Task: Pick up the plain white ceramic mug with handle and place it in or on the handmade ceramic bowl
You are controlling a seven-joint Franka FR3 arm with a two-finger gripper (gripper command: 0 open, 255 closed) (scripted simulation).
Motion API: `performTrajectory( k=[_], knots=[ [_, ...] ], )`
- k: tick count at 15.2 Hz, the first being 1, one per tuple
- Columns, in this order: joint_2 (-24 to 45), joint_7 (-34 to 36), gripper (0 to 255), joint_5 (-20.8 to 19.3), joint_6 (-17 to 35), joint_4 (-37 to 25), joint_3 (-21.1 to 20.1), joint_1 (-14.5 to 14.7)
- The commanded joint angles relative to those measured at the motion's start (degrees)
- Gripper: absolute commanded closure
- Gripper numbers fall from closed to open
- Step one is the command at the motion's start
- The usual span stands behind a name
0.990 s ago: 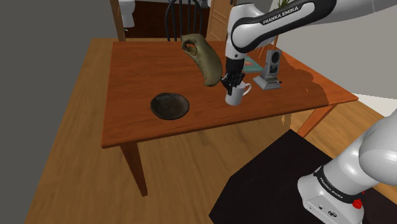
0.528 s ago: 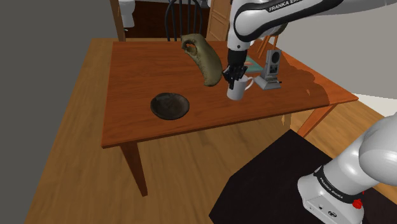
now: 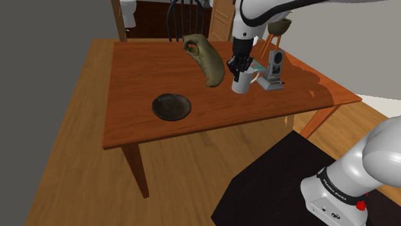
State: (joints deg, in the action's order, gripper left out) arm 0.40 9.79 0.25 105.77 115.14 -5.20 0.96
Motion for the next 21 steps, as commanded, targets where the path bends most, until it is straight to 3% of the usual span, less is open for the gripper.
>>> performTrajectory(
  k=[1,6,14,21],
  knots=[
    [-0.28,-0.04,255,0.0,-1.42,-1.11,0.03,-0.03],
    [-1.1,-0.08,255,0.07,-5.16,-4.03,0.04,-0.04],
    [7.69,9.82,255,0.31,-8.46,-16.19,-4.64,5.18],
    [18.45,18.06,255,-1.11,-13.26,-31.79,-7.58,10.61]
  ],
)
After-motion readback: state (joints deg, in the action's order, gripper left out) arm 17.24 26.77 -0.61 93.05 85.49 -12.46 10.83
